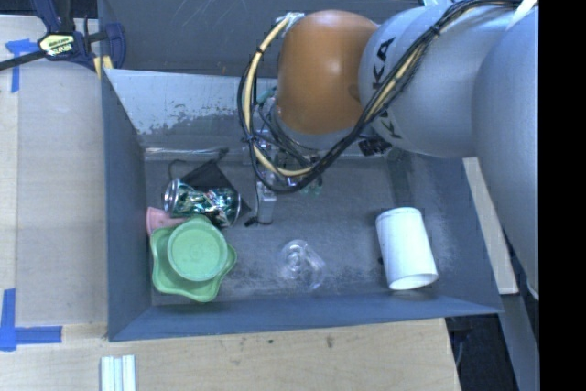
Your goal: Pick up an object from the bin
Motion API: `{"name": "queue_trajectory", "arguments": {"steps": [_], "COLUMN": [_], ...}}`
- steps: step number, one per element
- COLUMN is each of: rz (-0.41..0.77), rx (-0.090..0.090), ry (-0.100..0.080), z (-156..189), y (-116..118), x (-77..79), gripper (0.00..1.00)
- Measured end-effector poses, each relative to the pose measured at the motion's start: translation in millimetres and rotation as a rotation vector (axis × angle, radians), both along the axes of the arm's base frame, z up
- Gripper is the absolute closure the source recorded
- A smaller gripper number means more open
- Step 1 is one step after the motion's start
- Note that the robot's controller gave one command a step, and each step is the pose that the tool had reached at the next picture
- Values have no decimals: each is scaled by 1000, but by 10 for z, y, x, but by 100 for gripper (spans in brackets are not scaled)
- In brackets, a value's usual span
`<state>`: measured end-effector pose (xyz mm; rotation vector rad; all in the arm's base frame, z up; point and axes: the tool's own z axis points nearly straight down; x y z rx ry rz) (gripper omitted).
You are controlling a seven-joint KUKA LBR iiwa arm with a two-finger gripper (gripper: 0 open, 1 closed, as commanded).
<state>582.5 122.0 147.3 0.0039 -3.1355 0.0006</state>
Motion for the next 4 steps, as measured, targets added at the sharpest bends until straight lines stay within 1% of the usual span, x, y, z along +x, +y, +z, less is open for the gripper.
{"name": "queue_trajectory", "arguments": {"steps": [1,2,3,4], "rz": [-3,75,209,238], "rx": [1,2,-1,3], "ry": [-8,-16,-8,-12], "z": [48,-126,-445,-576], "y": [-4,18,446,701], "x": [20,148,149,201], "gripper": [0,0,0,0]}}
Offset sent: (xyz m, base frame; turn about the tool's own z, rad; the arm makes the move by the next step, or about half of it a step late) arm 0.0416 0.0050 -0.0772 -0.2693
